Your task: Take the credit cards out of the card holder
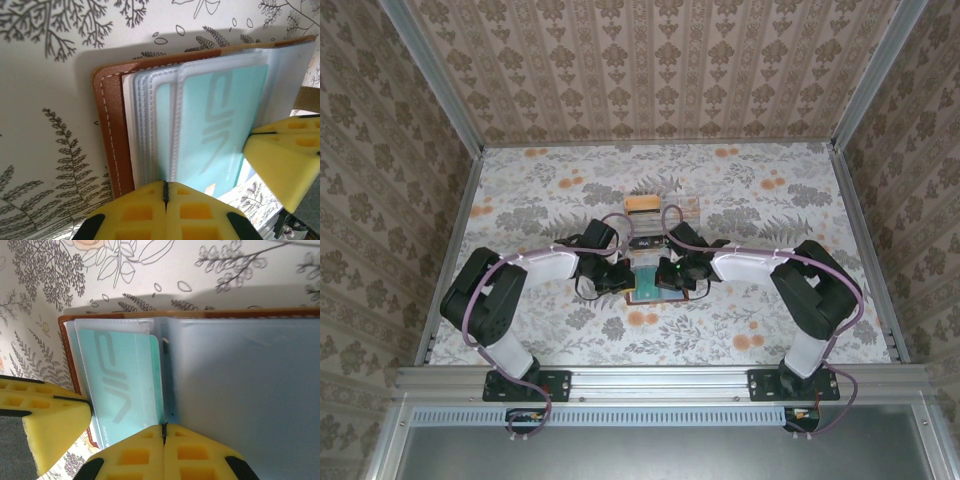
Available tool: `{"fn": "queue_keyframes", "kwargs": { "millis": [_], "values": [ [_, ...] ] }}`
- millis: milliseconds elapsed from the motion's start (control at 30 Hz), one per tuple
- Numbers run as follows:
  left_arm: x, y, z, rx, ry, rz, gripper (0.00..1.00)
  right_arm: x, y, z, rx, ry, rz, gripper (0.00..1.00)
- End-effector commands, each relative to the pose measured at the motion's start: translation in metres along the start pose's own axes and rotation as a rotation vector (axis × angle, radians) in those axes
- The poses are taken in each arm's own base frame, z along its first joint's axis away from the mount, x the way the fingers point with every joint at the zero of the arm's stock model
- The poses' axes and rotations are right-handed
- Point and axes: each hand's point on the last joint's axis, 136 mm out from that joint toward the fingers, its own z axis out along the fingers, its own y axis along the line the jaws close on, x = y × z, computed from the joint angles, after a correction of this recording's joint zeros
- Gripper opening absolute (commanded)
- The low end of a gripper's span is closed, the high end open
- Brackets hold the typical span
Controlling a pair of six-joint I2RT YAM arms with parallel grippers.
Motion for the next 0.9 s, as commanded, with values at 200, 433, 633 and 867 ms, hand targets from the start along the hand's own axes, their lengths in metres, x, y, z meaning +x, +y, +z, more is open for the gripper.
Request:
{"fn": "queue_keyframes", "kwargs": {
  "millis": [200,433,633,867],
  "values": [
    [0.006,0.026,0.001,-0.096,0.024,-0.038,0.00,0.004,-0.020,-0.011,0.032,-0.003,0.028,0.00],
    [0.005,0.022,0.001,-0.085,0.026,-0.029,0.00,0.003,-0.013,-0.003,-0.013,0.006,0.038,0.16],
    [0.005,0.020,0.002,-0.079,0.029,-0.024,0.00,0.001,-0.006,0.005,-0.066,0.008,0.051,0.23],
    [0.007,0.020,0.003,-0.079,0.034,-0.023,0.00,0.000,-0.010,0.008,-0.064,0.007,0.065,0.14]
  ]
}}
